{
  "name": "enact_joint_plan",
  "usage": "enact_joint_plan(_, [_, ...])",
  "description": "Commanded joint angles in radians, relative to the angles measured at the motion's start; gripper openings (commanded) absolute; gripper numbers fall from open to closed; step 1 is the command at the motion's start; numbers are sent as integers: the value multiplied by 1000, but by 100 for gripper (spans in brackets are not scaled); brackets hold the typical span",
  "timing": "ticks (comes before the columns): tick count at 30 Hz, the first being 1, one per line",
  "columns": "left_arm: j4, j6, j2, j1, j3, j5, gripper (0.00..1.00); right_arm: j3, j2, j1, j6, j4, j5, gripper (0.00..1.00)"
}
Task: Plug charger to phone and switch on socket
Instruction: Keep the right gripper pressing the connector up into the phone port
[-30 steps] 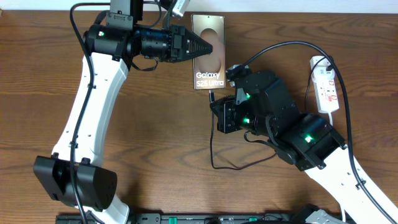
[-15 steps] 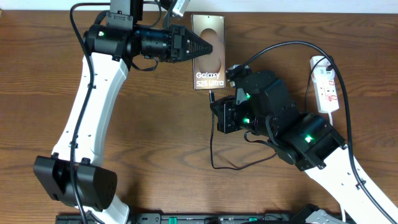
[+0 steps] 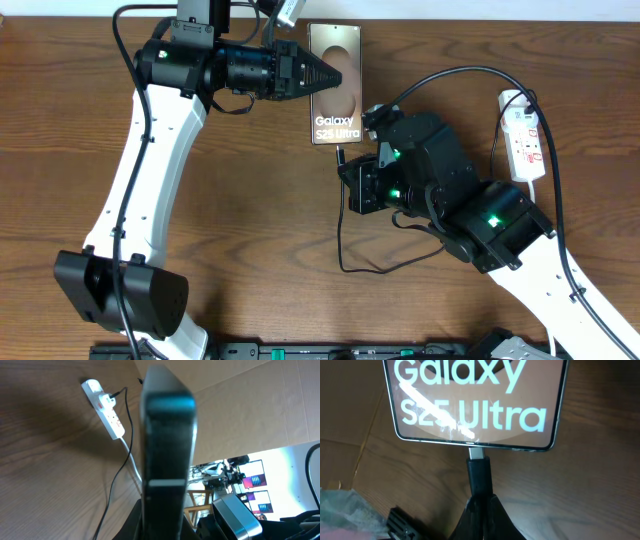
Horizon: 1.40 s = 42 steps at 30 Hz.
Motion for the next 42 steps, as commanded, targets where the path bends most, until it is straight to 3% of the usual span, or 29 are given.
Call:
enact_joint_plan(1, [6,17,1,-1,13,25,7,29,6,-4,-14,7,4,1])
enact_joint_plan(42, [5,17,1,-2,13,25,7,29,6,-4,-21,39,23,1])
